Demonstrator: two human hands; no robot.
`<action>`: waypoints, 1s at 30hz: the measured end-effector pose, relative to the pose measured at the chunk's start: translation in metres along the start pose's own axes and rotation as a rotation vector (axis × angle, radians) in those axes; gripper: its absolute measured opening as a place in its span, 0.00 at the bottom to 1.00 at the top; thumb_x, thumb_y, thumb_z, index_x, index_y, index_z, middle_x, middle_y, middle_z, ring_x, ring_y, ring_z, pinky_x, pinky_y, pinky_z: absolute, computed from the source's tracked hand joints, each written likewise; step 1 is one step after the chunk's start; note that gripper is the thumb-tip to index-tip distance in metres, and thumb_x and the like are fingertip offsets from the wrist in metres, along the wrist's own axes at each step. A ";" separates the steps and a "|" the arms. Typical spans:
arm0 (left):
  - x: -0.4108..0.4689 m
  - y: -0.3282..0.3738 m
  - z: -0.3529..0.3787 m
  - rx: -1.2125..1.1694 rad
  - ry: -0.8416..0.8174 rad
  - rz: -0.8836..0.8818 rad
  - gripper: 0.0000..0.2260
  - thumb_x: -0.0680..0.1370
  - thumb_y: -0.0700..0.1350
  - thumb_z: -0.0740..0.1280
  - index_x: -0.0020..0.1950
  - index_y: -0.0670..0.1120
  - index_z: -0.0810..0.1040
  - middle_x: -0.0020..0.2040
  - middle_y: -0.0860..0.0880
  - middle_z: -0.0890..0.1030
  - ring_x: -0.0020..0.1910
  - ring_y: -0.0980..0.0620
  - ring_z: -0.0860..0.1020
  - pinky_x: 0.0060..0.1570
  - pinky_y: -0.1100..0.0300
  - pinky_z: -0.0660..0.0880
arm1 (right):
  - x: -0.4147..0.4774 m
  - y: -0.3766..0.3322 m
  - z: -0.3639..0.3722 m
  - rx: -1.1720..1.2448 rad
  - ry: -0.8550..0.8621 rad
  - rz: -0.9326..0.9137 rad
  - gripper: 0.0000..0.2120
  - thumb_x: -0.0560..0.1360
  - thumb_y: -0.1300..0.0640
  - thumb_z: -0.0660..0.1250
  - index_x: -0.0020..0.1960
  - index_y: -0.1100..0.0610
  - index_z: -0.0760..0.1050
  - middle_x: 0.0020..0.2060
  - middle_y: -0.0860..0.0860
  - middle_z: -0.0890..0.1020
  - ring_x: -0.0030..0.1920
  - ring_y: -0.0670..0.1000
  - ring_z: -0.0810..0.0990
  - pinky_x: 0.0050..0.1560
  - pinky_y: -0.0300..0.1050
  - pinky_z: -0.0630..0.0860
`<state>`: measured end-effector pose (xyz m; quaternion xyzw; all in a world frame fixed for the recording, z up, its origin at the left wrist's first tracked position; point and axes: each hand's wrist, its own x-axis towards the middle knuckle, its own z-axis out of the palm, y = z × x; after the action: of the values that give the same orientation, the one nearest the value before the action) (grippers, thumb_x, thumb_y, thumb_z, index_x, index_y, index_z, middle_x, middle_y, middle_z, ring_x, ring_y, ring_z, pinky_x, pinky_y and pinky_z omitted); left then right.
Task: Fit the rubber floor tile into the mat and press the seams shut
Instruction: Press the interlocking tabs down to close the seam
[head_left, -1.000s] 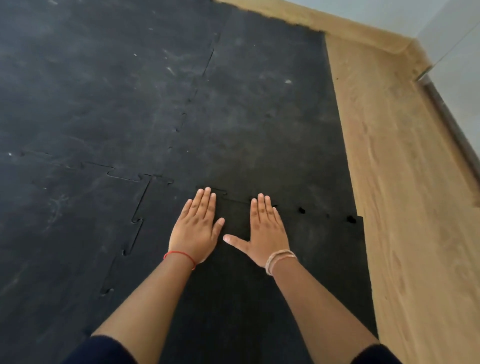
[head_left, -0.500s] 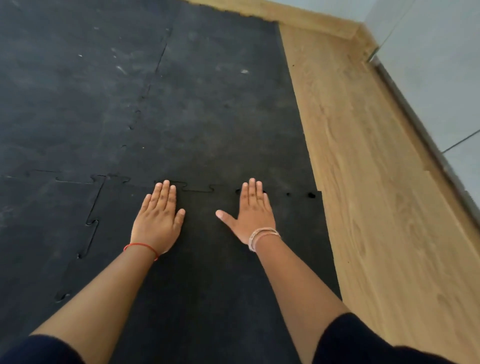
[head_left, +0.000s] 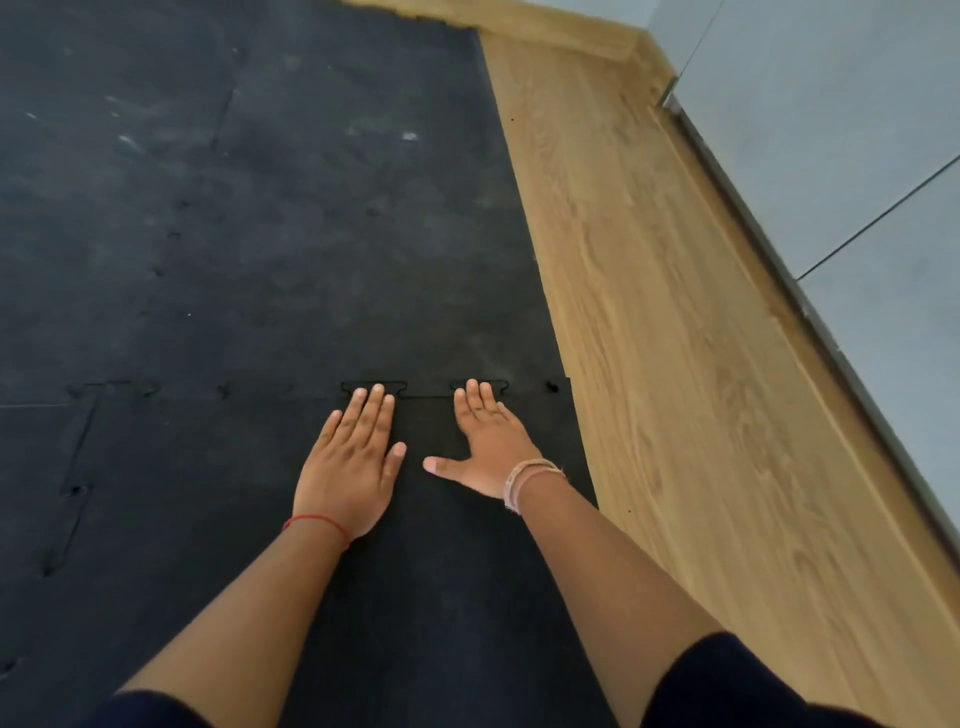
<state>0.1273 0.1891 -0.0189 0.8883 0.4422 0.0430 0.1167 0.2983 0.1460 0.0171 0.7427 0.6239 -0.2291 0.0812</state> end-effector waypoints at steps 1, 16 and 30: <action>0.000 0.000 0.000 -0.002 0.005 0.003 0.24 0.78 0.56 0.39 0.70 0.48 0.35 0.71 0.53 0.36 0.69 0.56 0.33 0.67 0.60 0.34 | -0.002 0.009 0.003 0.021 0.046 -0.019 0.42 0.74 0.33 0.51 0.75 0.58 0.39 0.75 0.54 0.41 0.74 0.52 0.38 0.72 0.47 0.41; 0.013 0.054 0.014 -0.014 0.013 -0.033 0.26 0.78 0.56 0.39 0.71 0.46 0.35 0.72 0.50 0.35 0.69 0.54 0.33 0.67 0.57 0.33 | -0.020 0.052 0.028 -0.038 0.229 0.257 0.48 0.70 0.27 0.42 0.73 0.61 0.35 0.74 0.59 0.38 0.74 0.56 0.36 0.71 0.50 0.36; 0.013 0.057 0.010 0.002 0.024 -0.246 0.31 0.78 0.57 0.43 0.72 0.37 0.40 0.75 0.39 0.42 0.73 0.45 0.39 0.69 0.53 0.37 | -0.054 0.053 0.054 0.038 0.373 0.452 0.45 0.70 0.30 0.35 0.73 0.64 0.39 0.75 0.60 0.45 0.75 0.56 0.43 0.74 0.50 0.44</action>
<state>0.1809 0.1644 -0.0155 0.8268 0.5493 0.0387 0.1147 0.3303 0.0651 -0.0155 0.8935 0.4426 -0.0763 0.0002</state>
